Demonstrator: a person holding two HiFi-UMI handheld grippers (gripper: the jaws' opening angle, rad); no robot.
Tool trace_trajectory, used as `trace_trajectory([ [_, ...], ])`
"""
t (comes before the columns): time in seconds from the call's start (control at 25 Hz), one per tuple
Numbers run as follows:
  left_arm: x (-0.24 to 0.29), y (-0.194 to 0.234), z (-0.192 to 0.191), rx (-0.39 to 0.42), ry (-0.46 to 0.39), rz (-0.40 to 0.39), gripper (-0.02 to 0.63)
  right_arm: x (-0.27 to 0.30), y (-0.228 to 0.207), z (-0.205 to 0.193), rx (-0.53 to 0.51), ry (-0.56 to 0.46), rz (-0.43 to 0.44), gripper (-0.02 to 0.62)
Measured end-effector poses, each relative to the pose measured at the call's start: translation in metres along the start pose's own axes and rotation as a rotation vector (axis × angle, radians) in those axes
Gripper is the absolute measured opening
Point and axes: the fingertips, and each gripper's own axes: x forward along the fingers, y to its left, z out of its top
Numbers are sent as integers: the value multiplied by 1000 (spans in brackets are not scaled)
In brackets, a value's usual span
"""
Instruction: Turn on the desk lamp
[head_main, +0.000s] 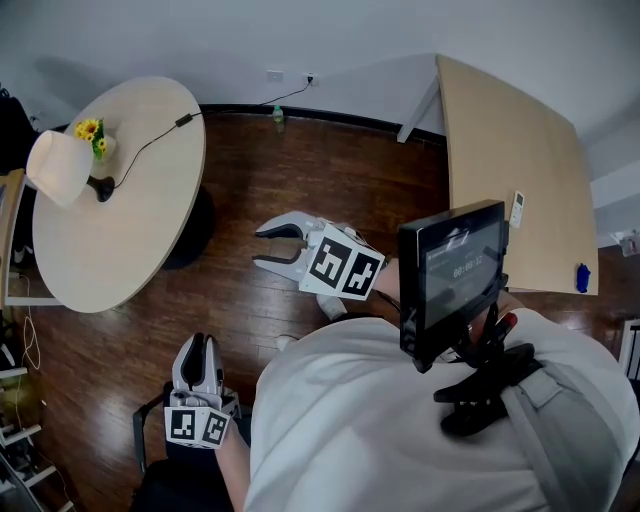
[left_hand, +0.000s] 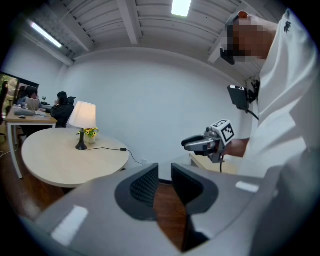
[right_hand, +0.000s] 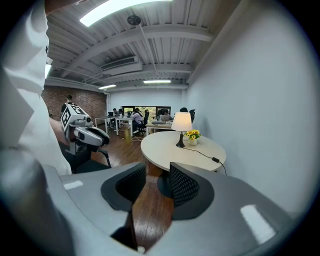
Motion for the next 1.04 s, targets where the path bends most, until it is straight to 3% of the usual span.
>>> trace_trajectory([
  [1.04,-1,7,4,-4,8,-2,81,6,1,0,-3,22,-1,135],
])
